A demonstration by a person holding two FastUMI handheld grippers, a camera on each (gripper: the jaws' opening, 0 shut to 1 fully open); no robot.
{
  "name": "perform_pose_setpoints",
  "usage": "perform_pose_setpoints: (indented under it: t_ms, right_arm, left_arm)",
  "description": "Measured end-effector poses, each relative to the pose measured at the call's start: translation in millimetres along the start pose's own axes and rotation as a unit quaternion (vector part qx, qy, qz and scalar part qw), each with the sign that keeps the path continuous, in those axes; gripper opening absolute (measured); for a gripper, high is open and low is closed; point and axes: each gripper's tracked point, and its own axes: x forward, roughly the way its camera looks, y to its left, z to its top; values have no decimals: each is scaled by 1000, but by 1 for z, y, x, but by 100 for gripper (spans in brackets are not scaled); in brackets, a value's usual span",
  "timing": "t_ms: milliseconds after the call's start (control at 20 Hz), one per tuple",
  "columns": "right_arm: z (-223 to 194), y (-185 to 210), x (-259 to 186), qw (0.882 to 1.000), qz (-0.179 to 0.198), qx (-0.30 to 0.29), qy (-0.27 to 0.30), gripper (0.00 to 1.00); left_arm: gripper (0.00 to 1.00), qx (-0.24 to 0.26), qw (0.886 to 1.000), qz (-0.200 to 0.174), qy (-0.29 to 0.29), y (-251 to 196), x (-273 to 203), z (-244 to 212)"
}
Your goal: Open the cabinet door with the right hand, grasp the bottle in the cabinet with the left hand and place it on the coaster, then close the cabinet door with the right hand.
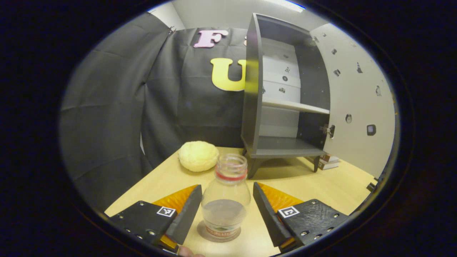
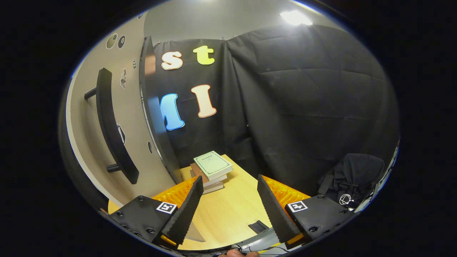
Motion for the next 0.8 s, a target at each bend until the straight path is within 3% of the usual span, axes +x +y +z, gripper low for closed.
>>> perform_pose_setpoints:
  t_ms: [150, 450, 800]
  right_arm:
    - [-4, -4, 1, 1000, -7, 9, 5, 96]
    - [-7, 1, 4, 1000, 3, 18, 10, 96]
    - [21, -7, 24, 999, 31, 42, -3, 97]
  left_arm:
    - [88, 9, 999, -10, -32, -6, -9, 40]
    - [85, 27, 994, -28, -99, -27, -26, 133]
    - [85, 37, 994, -23, -101, -68, -46, 200]
